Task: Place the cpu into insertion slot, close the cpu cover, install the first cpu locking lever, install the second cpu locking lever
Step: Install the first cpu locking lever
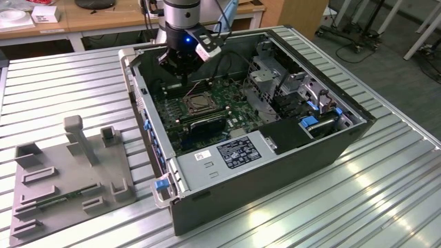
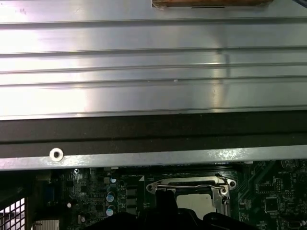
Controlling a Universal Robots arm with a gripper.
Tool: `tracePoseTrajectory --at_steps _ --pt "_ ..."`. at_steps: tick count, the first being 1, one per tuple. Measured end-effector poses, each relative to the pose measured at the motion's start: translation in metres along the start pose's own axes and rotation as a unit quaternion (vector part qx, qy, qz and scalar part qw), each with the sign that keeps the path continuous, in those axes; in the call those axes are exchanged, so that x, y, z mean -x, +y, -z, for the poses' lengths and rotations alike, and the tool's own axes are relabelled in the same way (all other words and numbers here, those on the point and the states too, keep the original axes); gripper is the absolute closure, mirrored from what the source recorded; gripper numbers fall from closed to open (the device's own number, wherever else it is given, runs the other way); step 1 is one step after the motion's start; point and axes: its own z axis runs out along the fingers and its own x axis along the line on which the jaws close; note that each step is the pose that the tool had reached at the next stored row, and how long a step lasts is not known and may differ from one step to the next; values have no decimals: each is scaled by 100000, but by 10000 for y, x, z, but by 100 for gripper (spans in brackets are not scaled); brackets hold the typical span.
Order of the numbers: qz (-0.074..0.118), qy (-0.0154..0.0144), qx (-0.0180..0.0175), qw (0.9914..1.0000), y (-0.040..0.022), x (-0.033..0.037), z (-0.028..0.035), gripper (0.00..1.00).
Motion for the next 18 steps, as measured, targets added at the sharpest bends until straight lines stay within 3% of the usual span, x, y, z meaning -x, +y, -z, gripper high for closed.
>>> tracePoseTrajectory --at_steps 3,12,18 --pt "13 8 -7 100000 1 8 0 89" --pt "6 0 5 100000 6 141 -14 89" --pt "3 0 13 100000 7 192 -68 89"
